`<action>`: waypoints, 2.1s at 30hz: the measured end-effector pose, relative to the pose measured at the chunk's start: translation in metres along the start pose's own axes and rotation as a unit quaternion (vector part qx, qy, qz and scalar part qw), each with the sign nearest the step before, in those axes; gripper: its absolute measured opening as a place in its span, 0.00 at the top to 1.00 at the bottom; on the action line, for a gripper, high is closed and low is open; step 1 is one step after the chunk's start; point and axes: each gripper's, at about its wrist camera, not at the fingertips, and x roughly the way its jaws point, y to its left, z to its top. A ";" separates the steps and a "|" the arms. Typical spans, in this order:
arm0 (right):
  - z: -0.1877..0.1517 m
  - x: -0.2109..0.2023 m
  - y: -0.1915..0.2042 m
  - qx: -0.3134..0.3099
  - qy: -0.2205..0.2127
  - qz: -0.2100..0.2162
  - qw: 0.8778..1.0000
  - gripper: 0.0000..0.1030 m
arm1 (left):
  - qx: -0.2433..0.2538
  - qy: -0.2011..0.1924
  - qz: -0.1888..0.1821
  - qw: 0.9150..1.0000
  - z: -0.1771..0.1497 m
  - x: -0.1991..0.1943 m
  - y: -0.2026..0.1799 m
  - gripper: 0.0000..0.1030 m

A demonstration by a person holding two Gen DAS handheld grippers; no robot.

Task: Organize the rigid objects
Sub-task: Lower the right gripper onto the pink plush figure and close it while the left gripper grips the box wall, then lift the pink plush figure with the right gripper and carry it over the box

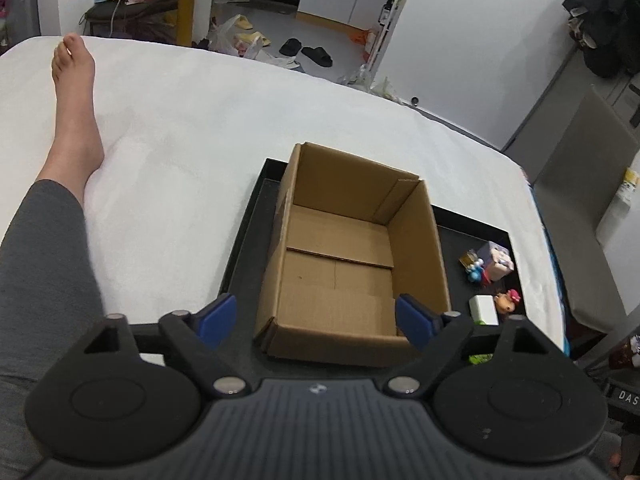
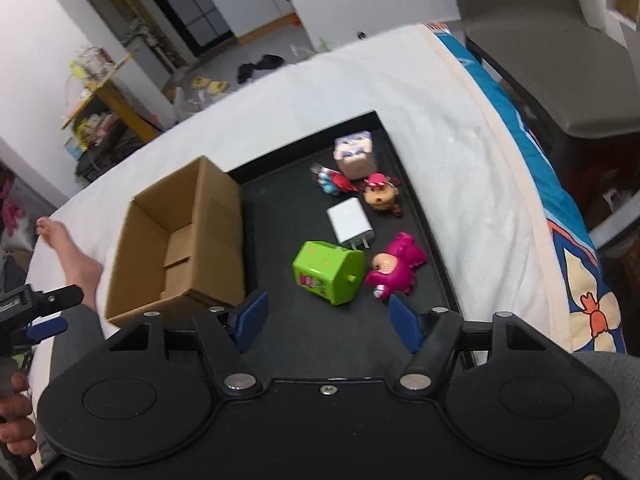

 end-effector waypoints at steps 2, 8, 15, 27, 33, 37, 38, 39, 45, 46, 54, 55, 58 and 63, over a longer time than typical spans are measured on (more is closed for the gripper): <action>0.003 0.006 -0.006 0.012 0.004 0.001 1.000 0.46 | -0.007 0.003 0.001 1.000 0.002 0.008 0.002 0.27; 0.007 0.027 -0.023 0.060 0.028 0.006 0.998 0.62 | -0.020 0.020 -0.003 1.000 0.005 0.032 0.006 0.44; 0.011 0.045 -0.033 0.093 0.038 -0.011 0.995 0.66 | -0.034 0.026 -0.008 0.999 0.009 0.050 0.015 0.57; 0.024 0.082 -0.037 0.097 0.055 -0.068 0.991 0.59 | -0.047 0.032 -0.030 0.998 0.014 0.068 0.032 0.88; 0.025 0.096 -0.036 0.088 0.063 -0.091 0.990 0.56 | -0.050 0.023 -0.048 0.997 0.011 0.072 0.041 0.88; 0.024 0.104 -0.038 0.090 0.064 -0.099 0.989 0.54 | -0.057 0.011 -0.063 0.996 0.010 0.074 0.043 0.87; 0.023 0.107 -0.038 0.091 0.065 -0.098 0.989 0.54 | -0.053 0.007 -0.064 0.997 0.009 0.073 0.042 0.87; 0.023 0.108 -0.037 0.090 0.067 -0.098 0.989 0.54 | -0.049 0.003 -0.063 0.997 0.008 0.073 0.041 0.87; 0.017 0.117 -0.038 0.089 0.071 -0.104 0.988 0.54 | -0.029 0.003 -0.060 0.998 0.002 0.077 0.037 0.87; 0.017 0.119 -0.039 0.091 0.073 -0.106 0.988 0.54 | -0.020 0.002 -0.058 0.998 0.001 0.077 0.035 0.87; 0.016 0.117 -0.035 0.084 0.064 -0.108 0.989 0.59 | 0.001 -0.003 -0.055 0.998 -0.004 0.079 0.034 0.85; 0.016 0.114 -0.034 0.083 0.063 -0.106 0.989 0.59 | 0.003 -0.004 -0.056 0.998 -0.004 0.079 0.035 0.85; 0.016 0.107 -0.031 0.083 0.060 -0.099 0.990 0.59 | 0.000 -0.004 -0.060 0.998 -0.003 0.080 0.037 0.84; 0.019 0.094 -0.025 0.081 0.052 -0.091 0.991 0.59 | 0.008 -0.008 -0.059 0.998 -0.006 0.079 0.035 0.84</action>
